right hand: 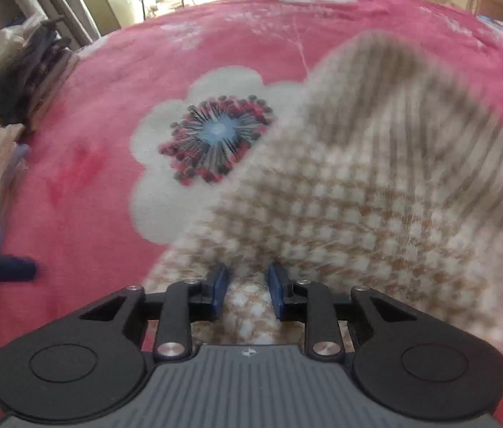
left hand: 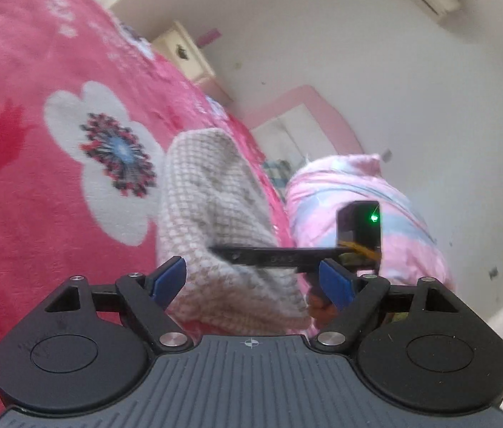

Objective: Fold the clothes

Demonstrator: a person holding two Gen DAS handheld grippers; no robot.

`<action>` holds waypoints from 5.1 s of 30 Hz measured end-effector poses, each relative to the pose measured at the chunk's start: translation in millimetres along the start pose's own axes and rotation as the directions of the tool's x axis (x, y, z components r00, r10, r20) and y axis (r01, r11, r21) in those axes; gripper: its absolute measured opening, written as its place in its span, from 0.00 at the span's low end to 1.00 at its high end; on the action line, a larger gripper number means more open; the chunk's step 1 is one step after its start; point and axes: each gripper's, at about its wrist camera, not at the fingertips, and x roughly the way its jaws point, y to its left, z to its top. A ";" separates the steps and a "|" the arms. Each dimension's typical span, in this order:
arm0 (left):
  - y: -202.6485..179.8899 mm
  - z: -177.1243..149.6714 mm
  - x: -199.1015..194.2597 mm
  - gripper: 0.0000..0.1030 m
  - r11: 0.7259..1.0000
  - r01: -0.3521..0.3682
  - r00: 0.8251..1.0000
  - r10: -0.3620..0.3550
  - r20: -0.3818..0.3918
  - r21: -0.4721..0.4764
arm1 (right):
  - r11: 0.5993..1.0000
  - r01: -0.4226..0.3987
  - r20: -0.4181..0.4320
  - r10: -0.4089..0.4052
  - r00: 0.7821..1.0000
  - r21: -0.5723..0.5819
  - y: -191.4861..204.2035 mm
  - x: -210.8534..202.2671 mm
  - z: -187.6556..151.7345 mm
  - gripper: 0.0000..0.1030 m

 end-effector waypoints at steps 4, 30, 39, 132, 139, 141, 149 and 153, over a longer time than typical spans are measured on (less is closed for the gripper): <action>3.3 10.2 -1.8 0.80 0.995 -0.102 0.995 0.101 0.025 0.012 | 0.998 -0.009 -0.001 0.009 1.000 0.064 0.2 -28.2 16.5 0.25; -44.4 -27.2 139.3 0.81 0.754 -0.228 0.888 0.421 -0.186 0.615 | 0.981 0.155 0.003 -0.156 0.988 0.115 2.3 -31.5 -56.9 0.17; -95.4 -24.9 139.0 0.75 0.607 -0.213 0.925 0.377 -0.042 0.766 | 0.964 0.221 0.015 -0.225 0.974 0.148 -49.4 -58.0 -52.8 0.17; -100.5 -80.1 206.3 0.80 0.574 0.107 0.940 0.207 -0.270 0.812 | 0.957 0.229 0.070 -0.220 0.973 -0.178 -117.1 48.8 125.6 0.20; -100.6 -65.0 193.6 0.76 0.627 0.109 0.944 0.177 -0.278 0.772 | 0.974 0.222 0.132 -0.214 0.968 -0.044 -127.0 -25.8 110.3 0.21; -101.8 -51.9 176.9 0.75 0.665 0.098 0.953 0.151 -0.261 0.740 | 0.977 0.215 0.181 -0.212 0.960 0.005 -126.0 -64.1 96.1 0.21; -101.4 -25.5 144.7 0.74 0.686 0.032 0.956 0.191 -0.223 0.727 | 0.985 0.060 0.161 -0.086 0.983 0.161 -96.9 -111.6 2.5 0.24; -93.1 -56.3 166.0 0.77 0.552 0.028 0.916 0.320 -0.243 0.833 | 0.976 0.154 0.055 -0.164 0.985 0.155 -80.6 -52.4 -47.2 0.24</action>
